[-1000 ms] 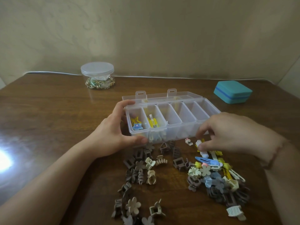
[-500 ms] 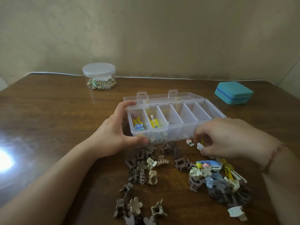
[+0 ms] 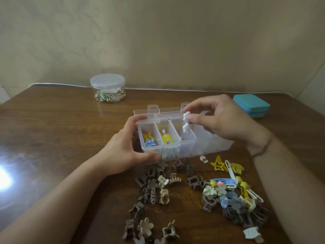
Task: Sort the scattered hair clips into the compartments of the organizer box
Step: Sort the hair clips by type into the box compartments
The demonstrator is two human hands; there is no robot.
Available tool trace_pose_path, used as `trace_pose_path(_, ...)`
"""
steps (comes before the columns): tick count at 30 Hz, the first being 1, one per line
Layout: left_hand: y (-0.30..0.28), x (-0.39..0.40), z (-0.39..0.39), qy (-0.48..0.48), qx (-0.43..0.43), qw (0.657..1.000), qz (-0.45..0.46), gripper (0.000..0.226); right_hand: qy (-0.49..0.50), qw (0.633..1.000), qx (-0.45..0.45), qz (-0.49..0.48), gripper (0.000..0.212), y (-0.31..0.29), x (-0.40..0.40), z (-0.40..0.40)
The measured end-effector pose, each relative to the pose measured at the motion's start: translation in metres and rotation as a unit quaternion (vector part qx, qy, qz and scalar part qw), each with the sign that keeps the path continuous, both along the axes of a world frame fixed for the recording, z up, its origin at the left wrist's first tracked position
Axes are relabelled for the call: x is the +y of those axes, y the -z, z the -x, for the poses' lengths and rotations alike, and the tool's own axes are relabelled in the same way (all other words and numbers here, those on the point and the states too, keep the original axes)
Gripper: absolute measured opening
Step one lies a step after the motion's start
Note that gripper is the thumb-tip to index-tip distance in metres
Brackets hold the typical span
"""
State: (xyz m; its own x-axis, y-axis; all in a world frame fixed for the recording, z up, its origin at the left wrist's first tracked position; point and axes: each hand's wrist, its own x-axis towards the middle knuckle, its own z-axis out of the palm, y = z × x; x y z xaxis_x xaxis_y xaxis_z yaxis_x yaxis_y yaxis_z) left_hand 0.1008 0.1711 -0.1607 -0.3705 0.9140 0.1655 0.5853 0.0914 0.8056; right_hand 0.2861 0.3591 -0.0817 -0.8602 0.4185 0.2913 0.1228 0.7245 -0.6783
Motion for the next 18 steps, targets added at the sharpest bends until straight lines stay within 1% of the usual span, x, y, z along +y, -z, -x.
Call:
trace_pose_path(2,0.0,0.0,-0.001,-0.001,0.002,1.0,0.003,0.102,0.055,0.994,-0.04,-0.09,0.025,0.007,0.001,0.002)
trace_pose_path(3,0.0,0.0,0.0,-0.002,0.001,1.0,0.003,0.103,0.082,0.988,-0.035,-0.125,0.026,0.008,-0.001,-0.003)
trace_pose_path(5,0.0,0.0,0.0,-0.002,-0.001,1.0,0.004,0.103,0.099,0.984,-0.007,-0.148,0.014,0.002,-0.003,-0.021)
trace_pose_path(6,0.001,0.0,0.0,-0.001,0.0,1.0,0.003,0.103,0.094,0.984,-0.024,-0.146,0.006,-0.003,-0.005,-0.031)
trace_pose_path(7,0.001,0.0,0.0,-0.002,0.001,1.0,0.004,0.102,0.087,0.983,-0.078,-0.143,0.004,-0.007,-0.009,-0.039)
trace_pose_path(8,0.001,0.0,0.0,-0.003,0.003,1.0,0.005,0.102,0.083,0.972,-0.162,-0.151,0.006,-0.008,-0.013,-0.043)
trace_pose_path(9,0.002,0.0,0.0,-0.005,0.005,1.0,0.005,0.101,0.083,0.95,-0.245,-0.176,0.01,-0.006,-0.017,-0.045)
trace_pose_path(10,0.002,0.001,0.0,-0.007,0.006,1.0,0.003,0.101,0.091,0.925,-0.303,-0.212,0.015,-0.003,-0.022,-0.044)
trace_pose_path(11,0.002,0.001,0.001,-0.009,0.006,1.0,0.002,0.101,0.101,0.904,-0.336,-0.244,0.021,0.002,-0.026,-0.041)
trace_pose_path(12,0.002,0.001,0.001,-0.011,0.005,1.0,0.001,0.101,0.111,0.892,-0.351,-0.261,0.026,0.007,-0.03,-0.037)
trace_pose_path(15,0.003,0.001,0.0,-0.013,0.004,1.0,0.0,0.1,0.136,0.874,-0.374,-0.278,0.035,0.018,-0.038,-0.027)
trace_pose_path(18,0.003,0.0,0.001,-0.012,0.001,1.0,0.001,0.101,0.14,0.864,-0.375,-0.304,0.029,0.025,-0.042,-0.021)
